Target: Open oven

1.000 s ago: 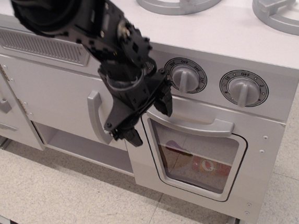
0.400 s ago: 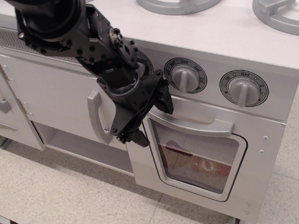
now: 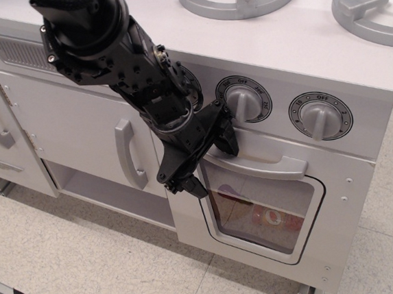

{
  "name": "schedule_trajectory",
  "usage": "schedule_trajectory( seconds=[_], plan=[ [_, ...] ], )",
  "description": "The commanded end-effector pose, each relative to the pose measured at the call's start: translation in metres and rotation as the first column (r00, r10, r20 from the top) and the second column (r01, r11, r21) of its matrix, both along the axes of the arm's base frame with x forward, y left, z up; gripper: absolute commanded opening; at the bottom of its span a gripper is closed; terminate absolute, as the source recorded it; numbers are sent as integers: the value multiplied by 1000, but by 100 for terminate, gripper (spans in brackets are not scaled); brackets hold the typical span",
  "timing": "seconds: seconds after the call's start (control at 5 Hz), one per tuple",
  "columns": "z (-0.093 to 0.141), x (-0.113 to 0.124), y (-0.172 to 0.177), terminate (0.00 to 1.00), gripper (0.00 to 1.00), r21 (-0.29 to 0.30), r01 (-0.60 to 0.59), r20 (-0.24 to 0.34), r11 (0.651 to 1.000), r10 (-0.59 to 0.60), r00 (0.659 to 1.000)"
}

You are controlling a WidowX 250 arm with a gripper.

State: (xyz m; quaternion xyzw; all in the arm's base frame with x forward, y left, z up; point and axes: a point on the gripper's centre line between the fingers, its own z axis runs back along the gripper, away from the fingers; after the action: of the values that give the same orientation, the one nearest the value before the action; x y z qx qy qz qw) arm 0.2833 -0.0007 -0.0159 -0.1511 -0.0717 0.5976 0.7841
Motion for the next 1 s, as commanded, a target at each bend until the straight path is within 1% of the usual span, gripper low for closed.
schedule_trajectory(
  seconds=[0.0,0.2,0.4,0.6,0.8],
  plan=[
    [5,-17,3,0,100,39,39,-29,998,-38,999],
    [18,-36,9,0,100,118,139,-63,983,-133,989],
    [39,-52,8,0,100,193,256,-143,947,-231,962],
    [54,-63,2,0,100,235,389,-234,891,-337,912],
    [77,-65,-2,0,100,236,519,-263,822,-460,848]
  ],
)
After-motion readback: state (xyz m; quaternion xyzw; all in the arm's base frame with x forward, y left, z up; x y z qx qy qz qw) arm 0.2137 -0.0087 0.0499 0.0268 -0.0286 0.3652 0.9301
